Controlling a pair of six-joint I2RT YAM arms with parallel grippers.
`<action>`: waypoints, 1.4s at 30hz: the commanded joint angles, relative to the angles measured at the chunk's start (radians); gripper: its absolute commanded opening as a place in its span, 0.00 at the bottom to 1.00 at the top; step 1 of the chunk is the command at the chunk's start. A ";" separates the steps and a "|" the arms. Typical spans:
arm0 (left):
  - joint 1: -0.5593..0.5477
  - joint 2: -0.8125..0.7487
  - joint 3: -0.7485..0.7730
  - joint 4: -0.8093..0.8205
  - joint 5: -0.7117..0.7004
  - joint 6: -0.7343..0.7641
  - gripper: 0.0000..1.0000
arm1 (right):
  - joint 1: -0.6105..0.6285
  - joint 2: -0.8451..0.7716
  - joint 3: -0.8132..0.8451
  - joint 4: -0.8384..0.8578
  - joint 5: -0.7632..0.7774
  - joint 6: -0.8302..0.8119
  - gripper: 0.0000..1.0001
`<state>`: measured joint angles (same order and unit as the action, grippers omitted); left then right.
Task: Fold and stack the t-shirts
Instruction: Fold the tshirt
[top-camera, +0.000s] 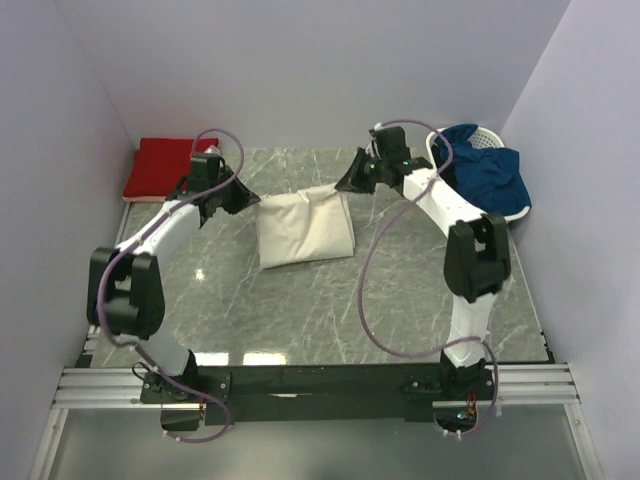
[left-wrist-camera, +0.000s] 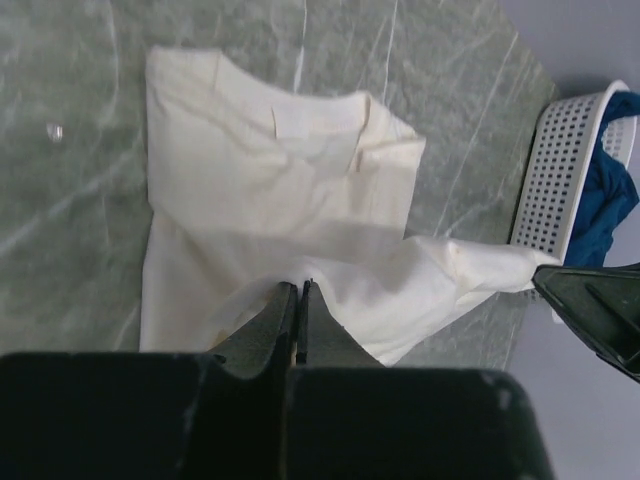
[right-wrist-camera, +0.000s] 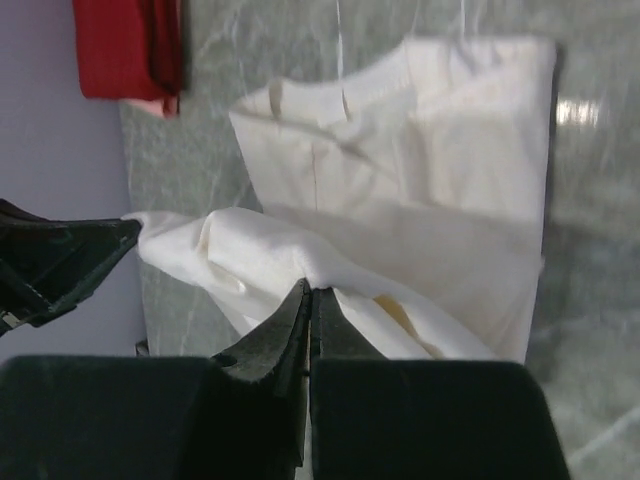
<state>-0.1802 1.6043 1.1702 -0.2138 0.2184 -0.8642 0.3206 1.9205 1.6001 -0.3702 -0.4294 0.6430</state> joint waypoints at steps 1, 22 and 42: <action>0.042 0.121 0.107 0.074 0.067 0.030 0.00 | -0.031 0.148 0.193 -0.007 -0.069 -0.020 0.00; 0.170 0.408 0.401 0.112 0.147 0.077 0.47 | -0.123 0.344 0.400 0.043 -0.138 -0.002 0.51; 0.062 0.569 0.416 0.080 0.102 0.139 0.03 | 0.028 0.192 -0.196 0.289 -0.149 0.038 0.41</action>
<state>-0.1261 2.1128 1.5246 -0.1078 0.3206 -0.7765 0.3874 2.0926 1.4605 -0.1467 -0.5766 0.6666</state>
